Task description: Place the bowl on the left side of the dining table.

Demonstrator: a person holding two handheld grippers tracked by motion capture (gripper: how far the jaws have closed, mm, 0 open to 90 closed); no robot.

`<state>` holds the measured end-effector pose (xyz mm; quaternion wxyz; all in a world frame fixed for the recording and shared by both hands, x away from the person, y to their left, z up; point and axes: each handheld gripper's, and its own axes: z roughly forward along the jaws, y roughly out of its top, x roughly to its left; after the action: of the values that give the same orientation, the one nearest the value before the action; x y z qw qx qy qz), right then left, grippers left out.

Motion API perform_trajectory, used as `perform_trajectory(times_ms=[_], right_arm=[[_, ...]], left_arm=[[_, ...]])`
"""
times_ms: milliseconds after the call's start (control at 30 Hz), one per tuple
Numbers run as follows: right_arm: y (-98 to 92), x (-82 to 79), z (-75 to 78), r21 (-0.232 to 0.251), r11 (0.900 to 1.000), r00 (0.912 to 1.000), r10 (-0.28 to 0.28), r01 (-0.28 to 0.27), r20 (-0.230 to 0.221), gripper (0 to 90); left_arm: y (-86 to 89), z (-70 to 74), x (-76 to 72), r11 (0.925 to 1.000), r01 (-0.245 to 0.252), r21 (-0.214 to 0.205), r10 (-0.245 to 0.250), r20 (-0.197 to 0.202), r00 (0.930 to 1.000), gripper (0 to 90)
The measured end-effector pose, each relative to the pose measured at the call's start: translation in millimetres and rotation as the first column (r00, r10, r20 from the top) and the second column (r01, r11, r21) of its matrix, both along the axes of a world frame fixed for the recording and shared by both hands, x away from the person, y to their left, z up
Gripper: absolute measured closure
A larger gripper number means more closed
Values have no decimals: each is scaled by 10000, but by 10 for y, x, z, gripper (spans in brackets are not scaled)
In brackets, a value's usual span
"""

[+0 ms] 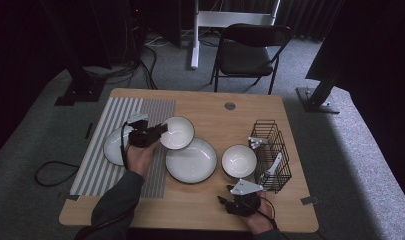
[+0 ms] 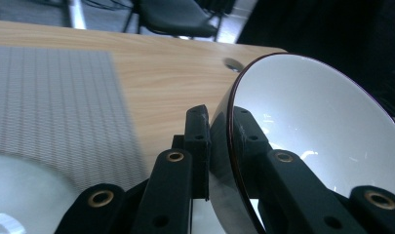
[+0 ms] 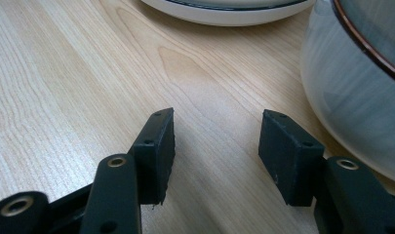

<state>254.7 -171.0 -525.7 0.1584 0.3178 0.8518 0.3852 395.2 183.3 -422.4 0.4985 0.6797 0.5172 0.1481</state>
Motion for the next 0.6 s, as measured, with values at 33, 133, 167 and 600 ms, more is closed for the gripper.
perform_trajectory(times_ms=[33,133,167,600], right_arm=[[0,0,0,-2,10000,10000,4,-4,7,470],[-1,1,0,-4,10000,10000,6,-6,0,470],[0,0,0,0,10000,10000,1,-1,1,469],[-2,3,0,7,10000,10000,8,-8,-17,469]], left_arm=[[139,-10,-2,9993,-366,-73,366,-14,9993,807],[310,-27,-7,9973,-726,-136,726,23,9974,807],[363,-33,-8,9966,-813,-135,814,20,9967,807],[959,-256,-54,9728,-2311,140,2315,-372,9721,807]])
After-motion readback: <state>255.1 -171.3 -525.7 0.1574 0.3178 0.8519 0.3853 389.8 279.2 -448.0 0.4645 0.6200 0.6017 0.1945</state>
